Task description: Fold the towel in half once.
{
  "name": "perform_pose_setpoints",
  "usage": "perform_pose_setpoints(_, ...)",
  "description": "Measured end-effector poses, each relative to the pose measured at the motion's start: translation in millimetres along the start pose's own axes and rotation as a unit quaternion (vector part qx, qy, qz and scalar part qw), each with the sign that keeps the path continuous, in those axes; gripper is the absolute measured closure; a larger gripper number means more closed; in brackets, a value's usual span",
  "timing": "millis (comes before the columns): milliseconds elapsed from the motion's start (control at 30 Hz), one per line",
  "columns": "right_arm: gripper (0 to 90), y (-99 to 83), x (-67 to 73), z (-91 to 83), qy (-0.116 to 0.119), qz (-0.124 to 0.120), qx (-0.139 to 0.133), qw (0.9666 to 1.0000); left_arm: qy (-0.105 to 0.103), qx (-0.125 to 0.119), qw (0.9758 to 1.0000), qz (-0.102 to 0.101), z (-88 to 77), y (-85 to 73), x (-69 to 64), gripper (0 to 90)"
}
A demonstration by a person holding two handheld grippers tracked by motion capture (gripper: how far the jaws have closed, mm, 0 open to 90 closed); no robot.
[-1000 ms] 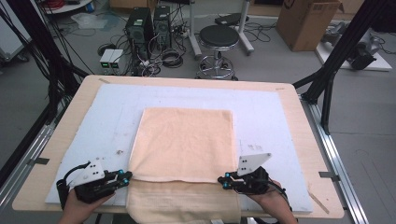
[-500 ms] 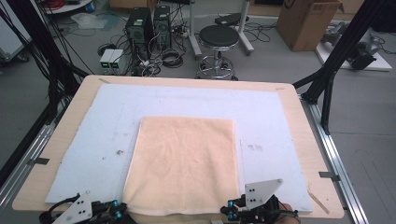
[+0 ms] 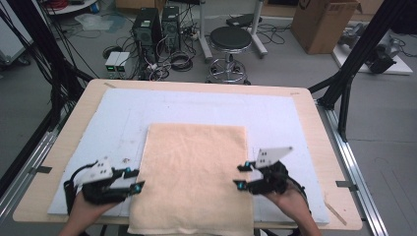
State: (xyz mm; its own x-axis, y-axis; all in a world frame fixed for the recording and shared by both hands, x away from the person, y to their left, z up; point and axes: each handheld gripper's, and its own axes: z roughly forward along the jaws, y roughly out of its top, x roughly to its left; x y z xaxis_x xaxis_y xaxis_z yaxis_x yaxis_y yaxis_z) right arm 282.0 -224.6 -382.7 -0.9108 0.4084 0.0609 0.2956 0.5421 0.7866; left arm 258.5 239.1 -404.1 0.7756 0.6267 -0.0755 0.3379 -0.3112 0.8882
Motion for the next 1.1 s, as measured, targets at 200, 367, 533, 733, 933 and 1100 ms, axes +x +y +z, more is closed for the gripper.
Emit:
perform_pose_setpoints(200,47.1,11.4,-69.1,17.4,-0.079,0.040,-0.010,0.9960,0.060,-0.004,0.9977,-0.030,40.9,21.1,52.0,51.4)
perform_pose_setpoints(367,44.7,17.1,-115.6,35.4,-0.111,0.072,0.003,0.9912,0.106,0.006,0.9922,-0.066,76.3,29.2,89.7,54.3)
perform_pose_setpoints(533,44.8,12.7,-151.7,50.0,-0.115,0.109,0.007,0.9874,0.116,0.047,0.9867,-0.104,103.3,28.0,116.4,52.6)
perform_pose_setpoints(733,61.3,6.1,-169.7,70.7,-0.072,0.123,0.045,0.9887,0.091,0.074,0.9849,-0.127,118.7,26.1,131.0,60.1)
perform_pose_setpoints(933,85.8,22.8,-176.9,79.0,-0.071,0.112,0.070,0.9887,0.123,0.087,0.9819,-0.115,122.4,41.2,142.1,86.9)
perform_pose_setpoints(1100,86.1,49.4,-190.2,73.9,-0.118,0.125,0.066,0.9829,0.164,0.063,0.9799,-0.095,125.5,78.7,151.7,87.1)
